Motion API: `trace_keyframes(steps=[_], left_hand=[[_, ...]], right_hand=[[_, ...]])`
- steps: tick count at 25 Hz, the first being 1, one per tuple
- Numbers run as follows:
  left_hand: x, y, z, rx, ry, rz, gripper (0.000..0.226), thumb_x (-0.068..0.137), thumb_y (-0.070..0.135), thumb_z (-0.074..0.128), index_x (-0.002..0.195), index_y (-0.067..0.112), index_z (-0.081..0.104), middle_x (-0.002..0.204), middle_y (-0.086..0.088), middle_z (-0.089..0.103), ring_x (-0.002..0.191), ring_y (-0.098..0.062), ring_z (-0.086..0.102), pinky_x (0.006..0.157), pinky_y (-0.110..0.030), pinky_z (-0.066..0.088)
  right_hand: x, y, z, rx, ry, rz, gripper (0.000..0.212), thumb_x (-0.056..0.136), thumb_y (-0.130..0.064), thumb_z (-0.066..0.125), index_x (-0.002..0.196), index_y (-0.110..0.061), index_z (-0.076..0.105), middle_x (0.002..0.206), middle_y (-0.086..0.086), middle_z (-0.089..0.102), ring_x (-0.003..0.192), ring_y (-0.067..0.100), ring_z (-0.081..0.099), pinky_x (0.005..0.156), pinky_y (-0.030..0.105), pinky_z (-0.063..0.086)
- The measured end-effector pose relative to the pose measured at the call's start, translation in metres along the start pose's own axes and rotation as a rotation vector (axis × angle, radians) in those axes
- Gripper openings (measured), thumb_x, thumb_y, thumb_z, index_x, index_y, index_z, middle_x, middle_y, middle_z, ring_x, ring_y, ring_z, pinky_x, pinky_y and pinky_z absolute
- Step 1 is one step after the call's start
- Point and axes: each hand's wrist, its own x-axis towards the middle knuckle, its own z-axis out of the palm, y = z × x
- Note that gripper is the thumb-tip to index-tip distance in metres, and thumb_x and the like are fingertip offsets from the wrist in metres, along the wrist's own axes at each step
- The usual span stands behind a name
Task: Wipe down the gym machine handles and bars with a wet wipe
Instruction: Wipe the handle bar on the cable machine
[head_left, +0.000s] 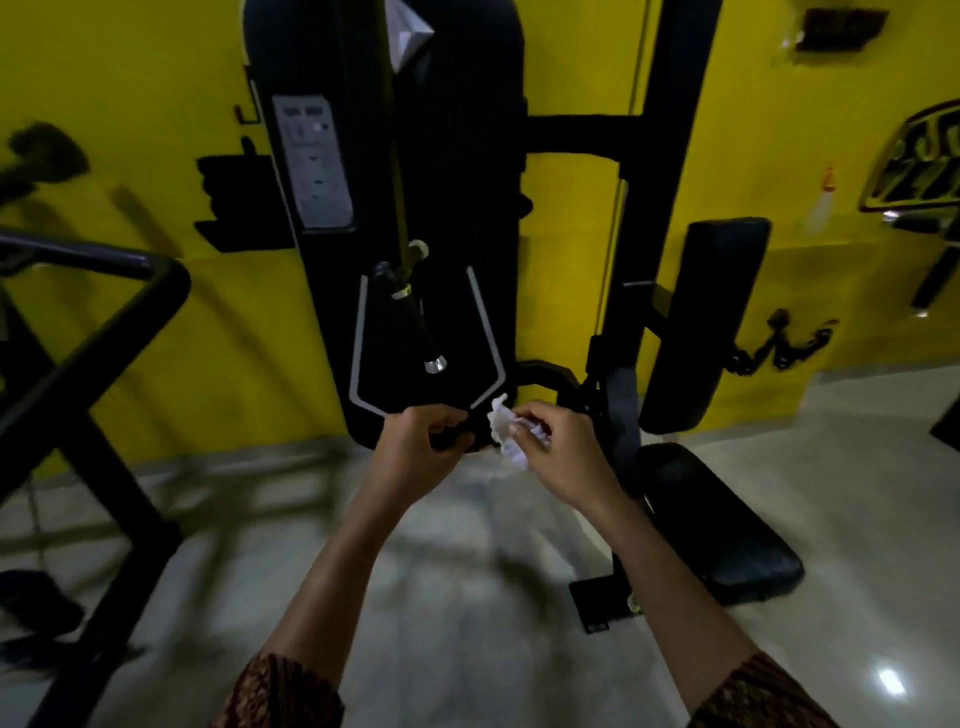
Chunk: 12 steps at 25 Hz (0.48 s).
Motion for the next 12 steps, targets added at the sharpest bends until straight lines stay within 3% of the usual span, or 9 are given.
trace_keyframes(steps=[5,7,12], left_hand=[[0.064,0.001,0.03,0.066,0.108,-0.149,0.027,0.08,0.01,0.071,0.106,0.004,0.069,0.101,-0.006,0.071,0.086,-0.009,0.064,0.066,-0.004,0.04],[0.078,-0.005,0.037,0.071,0.142,-0.22,0.027,0.079,0.011,0.072,0.105,0.005,0.07,0.097,-0.001,0.07,0.085,-0.007,0.062,0.065,-0.006,0.04],[0.101,-0.026,0.057,0.146,0.177,-0.305,0.023,0.078,0.012,0.073,0.101,0.006,0.071,0.097,-0.006,0.072,0.087,-0.016,0.065,0.069,-0.019,0.043]], right_hand=[[0.086,0.049,-0.007,0.067,-0.149,-0.107,0.015,0.089,-0.006,0.058,0.099,0.0,0.067,0.089,0.01,0.068,0.078,0.006,0.054,0.06,0.0,0.036],[0.111,0.065,-0.003,0.115,-0.177,-0.129,0.014,0.089,-0.006,0.058,0.098,0.0,0.067,0.088,0.011,0.068,0.077,0.007,0.055,0.061,0.0,0.037],[0.146,0.098,0.02,0.19,-0.285,-0.17,0.015,0.088,-0.004,0.059,0.099,0.0,0.067,0.088,0.009,0.067,0.078,0.007,0.055,0.06,-0.002,0.035]])
